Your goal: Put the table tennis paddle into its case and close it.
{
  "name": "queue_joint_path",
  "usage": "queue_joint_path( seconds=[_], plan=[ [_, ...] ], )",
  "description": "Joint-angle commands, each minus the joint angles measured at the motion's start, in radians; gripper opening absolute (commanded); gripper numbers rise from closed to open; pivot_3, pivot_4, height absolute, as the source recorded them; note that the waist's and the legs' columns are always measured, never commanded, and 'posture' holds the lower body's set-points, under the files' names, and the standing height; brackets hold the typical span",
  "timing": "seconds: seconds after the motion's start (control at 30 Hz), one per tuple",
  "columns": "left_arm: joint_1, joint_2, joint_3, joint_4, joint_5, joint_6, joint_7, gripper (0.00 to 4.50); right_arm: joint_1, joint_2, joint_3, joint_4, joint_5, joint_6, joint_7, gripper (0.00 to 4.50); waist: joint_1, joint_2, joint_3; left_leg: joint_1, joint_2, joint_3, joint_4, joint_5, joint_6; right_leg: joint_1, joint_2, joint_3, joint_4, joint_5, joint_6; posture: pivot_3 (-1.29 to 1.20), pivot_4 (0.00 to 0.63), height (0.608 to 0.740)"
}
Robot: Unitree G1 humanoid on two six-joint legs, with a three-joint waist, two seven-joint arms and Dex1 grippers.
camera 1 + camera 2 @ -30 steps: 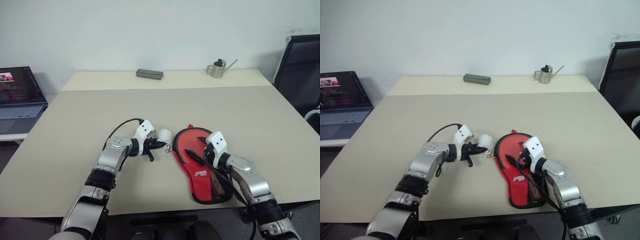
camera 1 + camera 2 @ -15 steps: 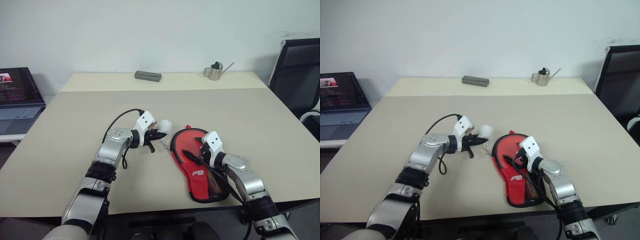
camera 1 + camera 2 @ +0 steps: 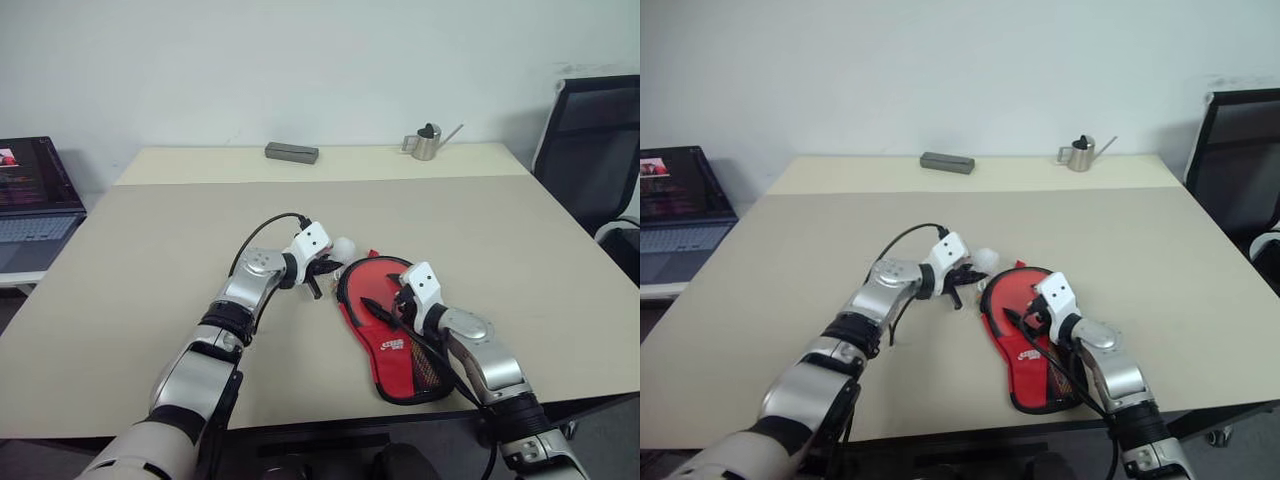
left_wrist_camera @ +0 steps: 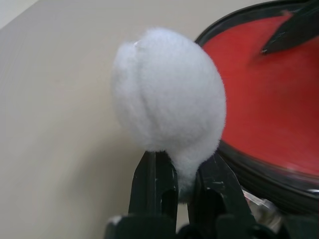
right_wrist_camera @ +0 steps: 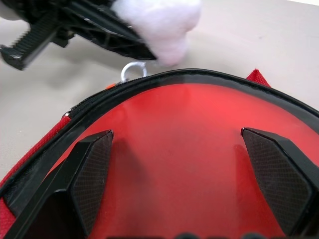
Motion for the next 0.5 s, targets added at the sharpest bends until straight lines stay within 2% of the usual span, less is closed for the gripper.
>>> queue_joint_path(
  seconds=[0.03,0.5],
  plan=[
    [-0.059,0.007,0.028,0.046,0.009,-0.057,0.036,0.00,0.037,0.031,0.070,0.081,-0.032,0.050,-0.011,4.50,-0.001,0.000,0.000,0.000,0.000,0.000,0.000,0.000,0.000,0.000,0.000,0.000,0.000,0.000,0.000,0.00,0.150,0.740],
    [-0.165,-0.009,0.042,0.199,0.036,-0.134,0.102,0.00,0.045,0.074,0.105,0.118,-0.091,0.045,-0.027,4.50,-0.003,0.000,0.000,0.004,0.017,-0.001,-0.004,-0.001,-0.002,0.000,0.015,-0.003,0.000,0.001,0.001,0.00,0.150,0.740]
  ],
)
